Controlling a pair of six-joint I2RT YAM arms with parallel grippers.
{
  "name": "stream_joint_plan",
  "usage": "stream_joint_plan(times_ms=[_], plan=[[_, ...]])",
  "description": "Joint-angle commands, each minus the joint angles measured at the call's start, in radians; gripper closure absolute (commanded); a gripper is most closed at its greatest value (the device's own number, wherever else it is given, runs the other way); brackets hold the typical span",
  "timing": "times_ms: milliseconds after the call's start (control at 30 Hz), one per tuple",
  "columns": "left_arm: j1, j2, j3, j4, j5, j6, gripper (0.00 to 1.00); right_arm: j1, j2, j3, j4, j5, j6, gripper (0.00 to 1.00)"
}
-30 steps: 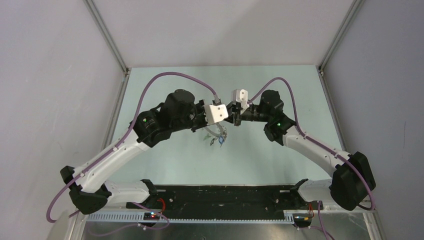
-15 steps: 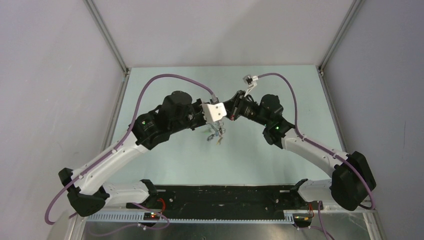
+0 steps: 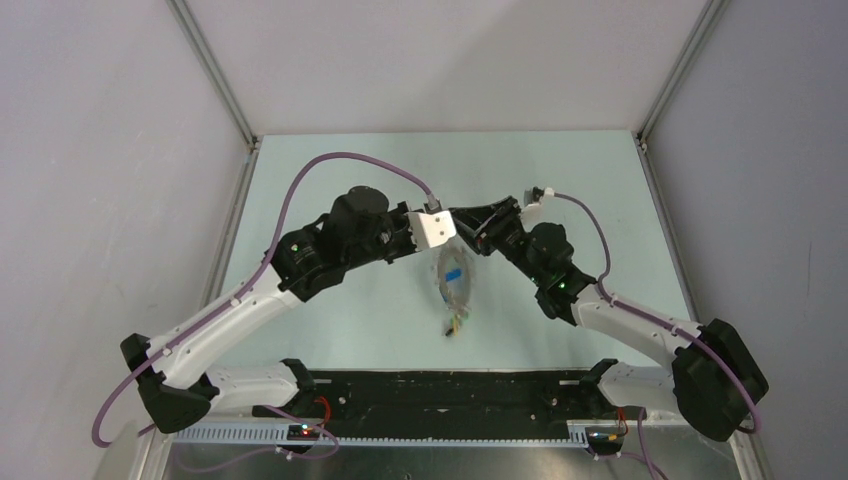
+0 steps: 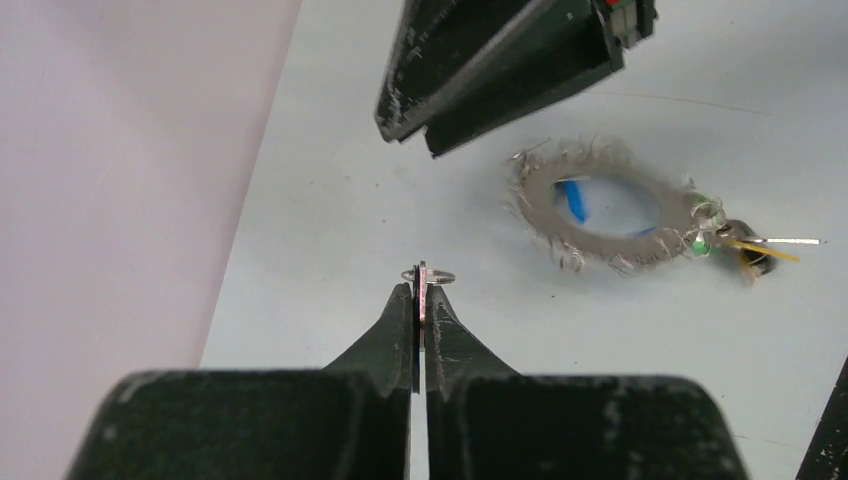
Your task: Remove the keys from the keyring
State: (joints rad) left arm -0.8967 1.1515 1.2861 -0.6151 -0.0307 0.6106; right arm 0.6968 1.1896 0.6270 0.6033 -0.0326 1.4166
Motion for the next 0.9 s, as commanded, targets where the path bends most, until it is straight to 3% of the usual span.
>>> stream_joint_plan(times_ms=[0, 100, 267, 367, 567, 700, 867], plan=[[0.005, -0.03, 0.005, 0.051, 0.035, 0.003, 1.0, -0.053, -0.05, 0.067, 0.071, -0.084, -0.218, 0.56], [0.016, -0.032, -0.001, 0.062, 0.056, -0.009, 1.0, -0.107, -0.078, 0.064, 0.027, -0.133, -0.346, 0.66], [0.099, 0.007, 0.012, 0.088, 0.086, -0.125, 1.0, -0.207, -0.152, 0.082, -0.144, -0.174, -0.613, 0.58], [0.159, 0.039, 0.026, 0.099, 0.172, -0.255, 1.0, -0.214, -0.23, 0.087, -0.325, -0.086, -0.798, 0.53], [0.177, 0.233, 0.093, 0.118, 0.288, -0.425, 1.0, -0.244, -0.359, 0.102, -0.598, 0.19, -0.936, 0.45], [0.177, 0.516, 0.29, 0.138, 0.37, -0.678, 1.0, -0.248, -0.431, 0.144, -0.746, 0.413, -0.957, 0.49], [0.177, 0.909, 0.715, 0.183, 0.443, -0.925, 1.0, -0.25, -0.517, 0.184, -0.885, 0.564, -0.957, 0.52]])
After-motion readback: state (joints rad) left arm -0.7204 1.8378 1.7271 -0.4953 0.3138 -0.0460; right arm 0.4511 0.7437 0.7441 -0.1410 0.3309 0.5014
